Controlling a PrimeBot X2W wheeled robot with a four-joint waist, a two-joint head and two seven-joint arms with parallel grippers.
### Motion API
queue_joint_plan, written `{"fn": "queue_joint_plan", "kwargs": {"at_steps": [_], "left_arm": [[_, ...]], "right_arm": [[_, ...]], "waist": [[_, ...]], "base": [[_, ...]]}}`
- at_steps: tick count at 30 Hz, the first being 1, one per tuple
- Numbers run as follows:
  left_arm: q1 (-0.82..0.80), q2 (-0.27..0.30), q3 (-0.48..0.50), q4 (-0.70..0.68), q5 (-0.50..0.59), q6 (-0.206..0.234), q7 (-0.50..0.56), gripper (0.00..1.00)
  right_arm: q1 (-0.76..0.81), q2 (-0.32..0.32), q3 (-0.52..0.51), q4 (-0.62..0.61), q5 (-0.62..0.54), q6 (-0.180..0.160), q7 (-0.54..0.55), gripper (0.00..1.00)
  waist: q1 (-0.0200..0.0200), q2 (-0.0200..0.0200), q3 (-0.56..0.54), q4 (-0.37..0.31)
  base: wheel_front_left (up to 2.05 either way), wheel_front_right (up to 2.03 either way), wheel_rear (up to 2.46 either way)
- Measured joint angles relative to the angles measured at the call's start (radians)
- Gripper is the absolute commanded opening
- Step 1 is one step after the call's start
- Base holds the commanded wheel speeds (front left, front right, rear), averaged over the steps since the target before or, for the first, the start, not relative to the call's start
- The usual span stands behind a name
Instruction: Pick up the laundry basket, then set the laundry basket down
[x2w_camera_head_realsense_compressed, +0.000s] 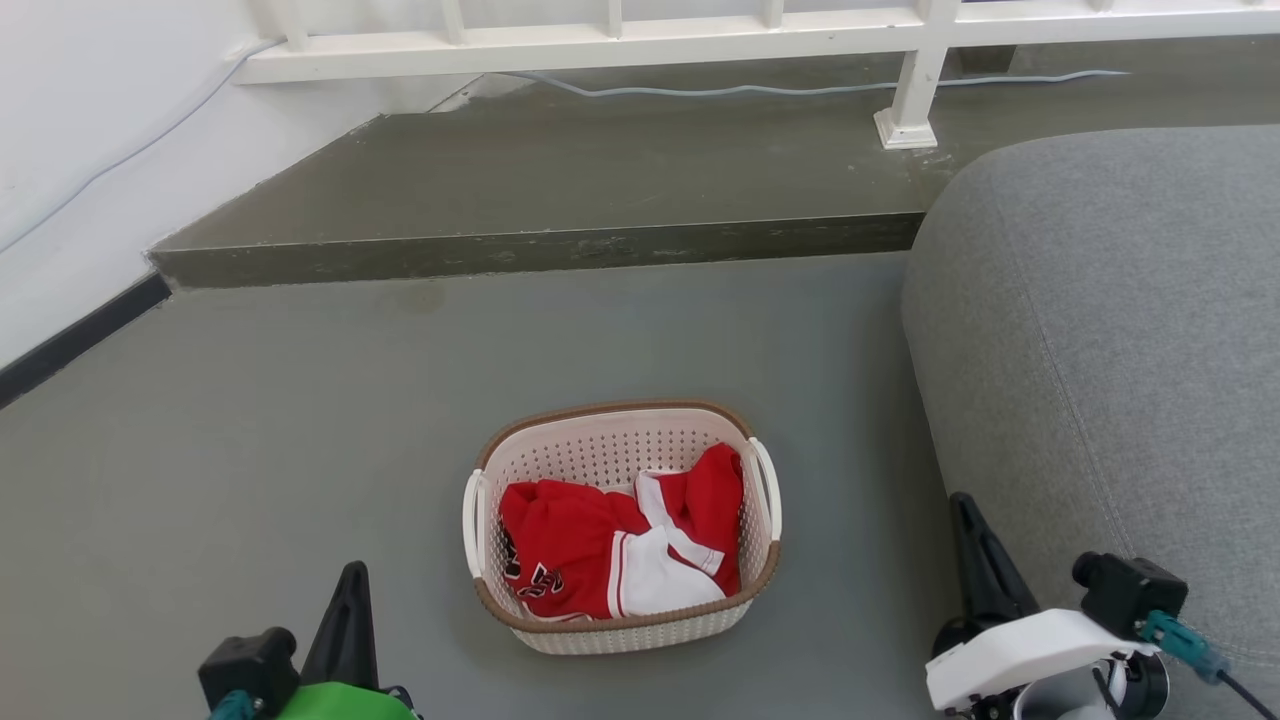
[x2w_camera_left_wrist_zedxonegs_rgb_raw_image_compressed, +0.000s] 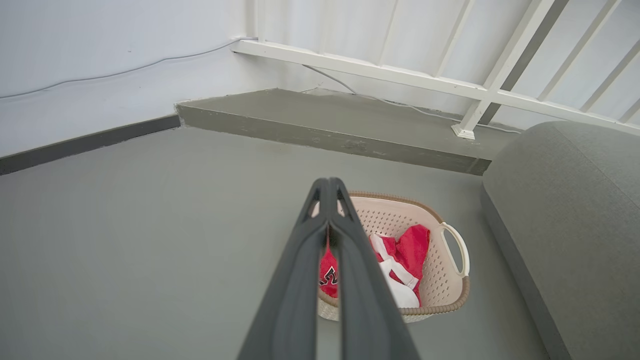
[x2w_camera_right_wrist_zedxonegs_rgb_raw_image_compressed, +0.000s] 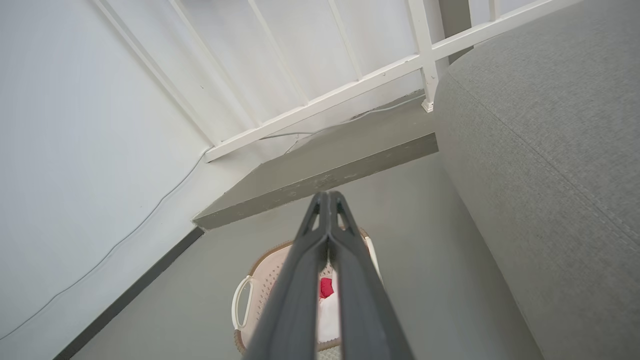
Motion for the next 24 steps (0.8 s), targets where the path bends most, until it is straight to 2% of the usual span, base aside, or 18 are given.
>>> {"fn": "queue_joint_plan", "kwargs": {"at_steps": [24], "left_arm": [[-0.005,-0.004,0.064,0.000,-0.305,-0.043,0.079,0.00]], "right_arm": [[-0.023,-0.007,-0.077,0.003,0.292,0.030,0.067,0.00]], "waist": [[0.0000,0.0000,-0.004,-0.004]], "base": [[0.00,0.00,0.00]]}}
